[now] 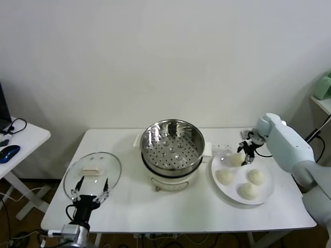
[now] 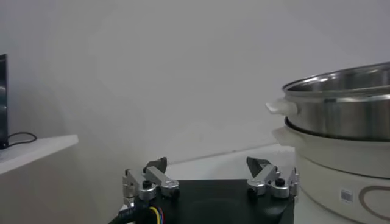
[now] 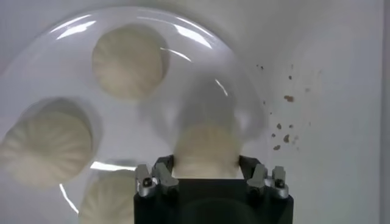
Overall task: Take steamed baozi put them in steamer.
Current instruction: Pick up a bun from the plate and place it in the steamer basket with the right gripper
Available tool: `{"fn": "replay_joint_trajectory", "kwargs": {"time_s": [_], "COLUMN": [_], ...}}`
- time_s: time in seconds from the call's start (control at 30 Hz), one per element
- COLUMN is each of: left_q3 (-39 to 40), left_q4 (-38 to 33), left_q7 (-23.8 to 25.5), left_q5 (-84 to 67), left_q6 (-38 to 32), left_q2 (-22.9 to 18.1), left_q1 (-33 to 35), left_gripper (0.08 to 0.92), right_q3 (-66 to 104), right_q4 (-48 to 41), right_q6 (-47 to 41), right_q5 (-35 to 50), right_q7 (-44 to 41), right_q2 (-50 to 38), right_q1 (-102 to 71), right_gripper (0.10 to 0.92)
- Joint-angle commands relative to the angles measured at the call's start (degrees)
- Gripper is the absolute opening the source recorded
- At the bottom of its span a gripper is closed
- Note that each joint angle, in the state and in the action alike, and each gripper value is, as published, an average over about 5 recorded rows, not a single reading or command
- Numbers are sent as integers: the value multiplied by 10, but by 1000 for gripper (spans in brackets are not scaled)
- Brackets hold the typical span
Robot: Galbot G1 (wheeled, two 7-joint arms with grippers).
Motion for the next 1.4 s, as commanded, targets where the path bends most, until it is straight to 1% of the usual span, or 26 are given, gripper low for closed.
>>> {"fn": "replay_joint_trajectory", "kwargs": {"time_s": [0.03, 0.13, 0.23, 0.47, 0.63, 0.73, 0.83, 1.13, 1.4], "left_q3": [0, 2, 4, 10, 12, 15, 18, 15, 22], "left_q4": [-3, -4, -7, -12, -12, -12, -13, -16, -10], "left_q7": [0, 1, 2, 7, 8, 12, 12, 11, 9], "left_q5": [2, 4, 4, -3, -3, -3, -2, -6, -5], "left_q6": [-1, -2, -1, 6, 4, 3, 3, 5, 1], "left_q2": [0, -2, -1, 1, 0, 1, 1, 5, 5], "left_q1": [3, 5, 6, 8, 9, 12, 13, 12, 16], "left_gripper": [823, 823, 823, 823, 823, 823, 823, 823, 823], "right_q3": [-94, -163, -223, -288, -296, -294, -288, -269, -279], "right_q4": [114, 199, 283, 434, 486, 493, 476, 361, 286], "right_q6": [15, 17, 30, 93, 113, 122, 131, 185, 205], "right_q5": [71, 106, 114, 62, 33, 12, -17, -127, -175], "right_q7": [-10, -14, -19, -25, -22, -19, -14, 7, 22], "right_q2": [-40, -68, -89, -90, -56, -24, 16, 156, 199], "right_q1": [77, 132, 185, 270, 284, 277, 261, 200, 172], "right_gripper": [704, 704, 704, 688, 679, 679, 679, 679, 681]}}
